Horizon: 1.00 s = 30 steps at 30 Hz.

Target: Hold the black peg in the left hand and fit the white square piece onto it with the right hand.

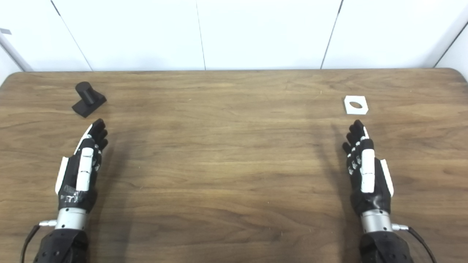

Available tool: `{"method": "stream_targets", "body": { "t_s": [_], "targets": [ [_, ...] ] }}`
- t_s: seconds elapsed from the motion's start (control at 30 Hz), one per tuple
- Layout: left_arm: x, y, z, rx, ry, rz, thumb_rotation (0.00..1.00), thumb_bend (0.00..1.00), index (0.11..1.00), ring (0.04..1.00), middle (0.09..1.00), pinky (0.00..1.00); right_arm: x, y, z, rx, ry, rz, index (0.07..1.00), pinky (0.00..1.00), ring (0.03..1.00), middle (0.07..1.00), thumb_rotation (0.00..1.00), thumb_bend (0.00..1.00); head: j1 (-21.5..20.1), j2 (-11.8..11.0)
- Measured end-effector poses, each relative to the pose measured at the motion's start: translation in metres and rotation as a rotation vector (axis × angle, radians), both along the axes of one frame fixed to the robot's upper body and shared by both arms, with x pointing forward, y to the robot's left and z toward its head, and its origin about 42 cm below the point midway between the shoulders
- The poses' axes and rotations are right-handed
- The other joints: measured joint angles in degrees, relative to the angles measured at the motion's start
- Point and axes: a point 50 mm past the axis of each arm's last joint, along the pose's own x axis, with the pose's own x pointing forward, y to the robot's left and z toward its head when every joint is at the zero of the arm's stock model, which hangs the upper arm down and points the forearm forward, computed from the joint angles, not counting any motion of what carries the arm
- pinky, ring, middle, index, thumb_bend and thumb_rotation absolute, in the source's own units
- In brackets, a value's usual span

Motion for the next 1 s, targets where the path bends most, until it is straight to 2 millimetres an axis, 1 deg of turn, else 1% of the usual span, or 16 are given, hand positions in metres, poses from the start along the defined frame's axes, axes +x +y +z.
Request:
{"method": "stream_targets", "body": {
  "t_s": [0.13, 0.17, 0.23, 0.3, 0.37, 0.43, 0.53, 0.57, 0.63, 0.7, 0.73, 0.87, 1.0],
  "targets": [
    [0.0, -0.001, 0.0, 0.0, -0.001, -0.001, 0.85, 0.5, 0.952, 0.974, 0.97, 0.98, 0.0, 0.0, 0.0, 0.003, -0.001, 0.002, 0.979, 1.0, 0.994, 0.988, 1.0, 0.51, 1.6, -1.2],
    [0.0, -0.002, -0.001, 0.004, 0.0, 0.0, 0.85, 0.5, 0.95, 0.971, 0.967, 0.97, 0.0, -0.001, 0.0, 0.004, -0.001, 0.003, 0.98, 1.0, 0.994, 0.989, 1.0, 0.51, 1.6, -1.2],
    [-0.001, -0.003, -0.001, 0.017, 0.002, 0.005, 0.85, 0.49, 0.948, 0.967, 0.964, 0.97, -0.001, -0.002, 0.0, 0.002, -0.001, 0.005, 0.987, 1.0, 0.996, 0.996, 1.0, 0.49, 3.1, -2.4],
    [-0.001, -0.006, -0.001, 0.021, -0.002, 0.015, 0.85, 0.47, 0.944, 0.964, 0.959, 0.96, -0.002, -0.003, -0.001, -0.003, -0.003, 0.012, 0.994, 1.0, 0.998, 0.999, 1.0, 0.49, 5.8, -4.2],
    [-0.002, -0.009, -0.001, 0.019, -0.013, 0.02, 0.85, 0.47, 0.942, 0.962, 0.955, 0.95, -0.004, -0.006, -0.003, -0.004, -0.012, 0.016, 0.999, 1.0, 1.0, 1.0, 1.0, 0.49, 6.9, -5.0],
    [-0.003, -0.013, -0.001, 0.018, -0.021, 0.018, 0.84, 0.5, 0.941, 0.96, 0.953, 0.95, -0.004, -0.01, -0.003, -0.012, -0.011, 0.019, 0.992, 1.0, 1.0, 0.996, 1.0, 0.52, 8.2, -6.2],
    [-0.004, -0.017, -0.001, 0.024, -0.028, 0.014, 0.82, 0.51, 0.942, 0.958, 0.952, 0.96, -0.005, -0.013, -0.003, -0.015, -0.009, 0.008, 0.981, 1.0, 0.989, 0.981, 1.0, 0.54, 8.7, -7.3],
    [-0.004, -0.018, -0.002, 0.027, -0.029, 0.012, 0.82, 0.52, 0.942, 0.959, 0.952, 0.96, -0.005, -0.013, -0.003, -0.014, -0.008, 0.007, 0.979, 1.0, 0.987, 0.978, 1.0, 0.55, 8.7, -7.3],
    [-0.004, -0.018, -0.002, 0.03, -0.033, 0.01, 0.82, 0.54, 0.939, 0.956, 0.946, 0.95, -0.006, -0.013, -0.003, -0.015, -0.008, 0.006, 0.974, 1.0, 0.986, 0.974, 0.99, 0.56, 8.9, -8.3],
    [-0.005, -0.018, -0.001, 0.035, -0.041, 0.01, 0.82, 0.53, 0.939, 0.956, 0.945, 0.95, -0.006, -0.012, -0.003, -0.016, -0.006, 0.002, 0.976, 1.0, 0.991, 0.977, 0.99, 0.56, 8.9, -8.3],
    [-0.005, -0.019, -0.001, 0.037, -0.042, 0.011, 0.82, 0.52, 0.942, 0.959, 0.946, 0.96, -0.006, -0.012, -0.003, -0.016, -0.006, 0.001, 0.98, 1.0, 0.995, 0.982, 0.99, 0.56, 8.7, -9.1],
    [-0.005, -0.019, -0.001, 0.036, -0.049, 0.01, 0.82, 0.49, 0.946, 0.96, 0.95, 0.96, -0.007, -0.009, -0.003, -0.019, -0.005, 0.005, 0.984, 1.0, 0.998, 0.985, 1.0, 0.53, 8.3, -9.5],
    [-0.006, -0.019, -0.002, 0.038, -0.051, 0.01, 0.83, 0.49, 0.947, 0.965, 0.954, 0.96, -0.007, -0.007, -0.003, -0.024, -0.004, 0.006, 0.985, 1.0, 1.0, 0.988, 1.0, 0.52, 7.7, -10.3]
  ]
}}
